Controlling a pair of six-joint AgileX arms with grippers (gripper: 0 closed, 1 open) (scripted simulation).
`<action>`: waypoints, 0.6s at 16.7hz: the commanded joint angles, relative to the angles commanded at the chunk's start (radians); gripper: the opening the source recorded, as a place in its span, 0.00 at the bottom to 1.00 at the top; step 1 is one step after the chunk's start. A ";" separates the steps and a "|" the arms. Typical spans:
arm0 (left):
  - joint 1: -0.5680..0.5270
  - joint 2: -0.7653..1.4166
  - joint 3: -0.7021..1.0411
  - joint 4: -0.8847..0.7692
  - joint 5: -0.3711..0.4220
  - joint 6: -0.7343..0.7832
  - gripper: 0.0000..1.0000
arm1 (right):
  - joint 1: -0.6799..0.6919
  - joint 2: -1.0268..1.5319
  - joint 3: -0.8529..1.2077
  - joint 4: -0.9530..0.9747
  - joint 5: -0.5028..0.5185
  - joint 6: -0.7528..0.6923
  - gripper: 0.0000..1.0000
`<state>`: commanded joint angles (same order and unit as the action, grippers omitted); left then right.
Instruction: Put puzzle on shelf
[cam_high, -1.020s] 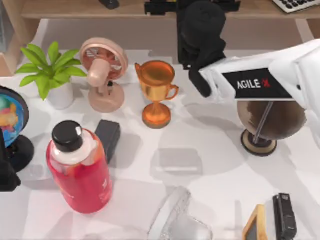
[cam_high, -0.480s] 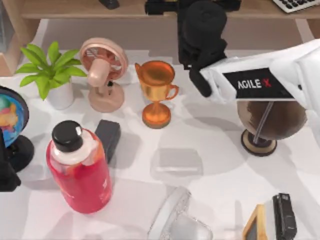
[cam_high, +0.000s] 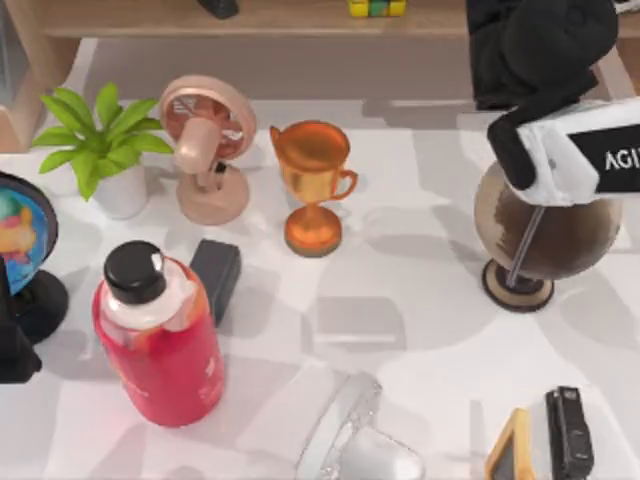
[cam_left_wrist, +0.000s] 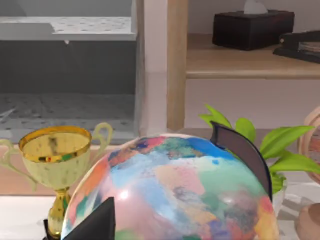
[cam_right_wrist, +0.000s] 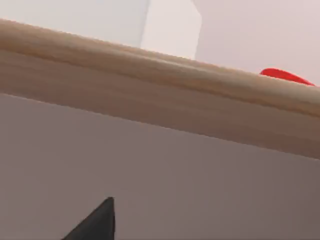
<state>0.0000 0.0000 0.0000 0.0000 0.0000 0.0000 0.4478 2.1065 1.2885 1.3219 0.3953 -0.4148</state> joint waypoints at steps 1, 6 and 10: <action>0.000 0.000 0.000 0.000 0.000 0.000 1.00 | -0.043 -0.045 -0.072 0.045 -0.035 -0.053 1.00; 0.000 0.000 0.000 0.000 0.000 0.000 1.00 | -0.353 -0.222 -0.440 0.236 -0.246 -0.327 1.00; 0.000 0.000 0.000 0.000 0.000 0.000 1.00 | -0.668 -0.301 -0.696 0.330 -0.446 -0.551 1.00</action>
<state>0.0000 0.0000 0.0000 0.0000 0.0000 0.0000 -0.2202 1.8052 0.5921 1.6522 -0.0504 -0.9659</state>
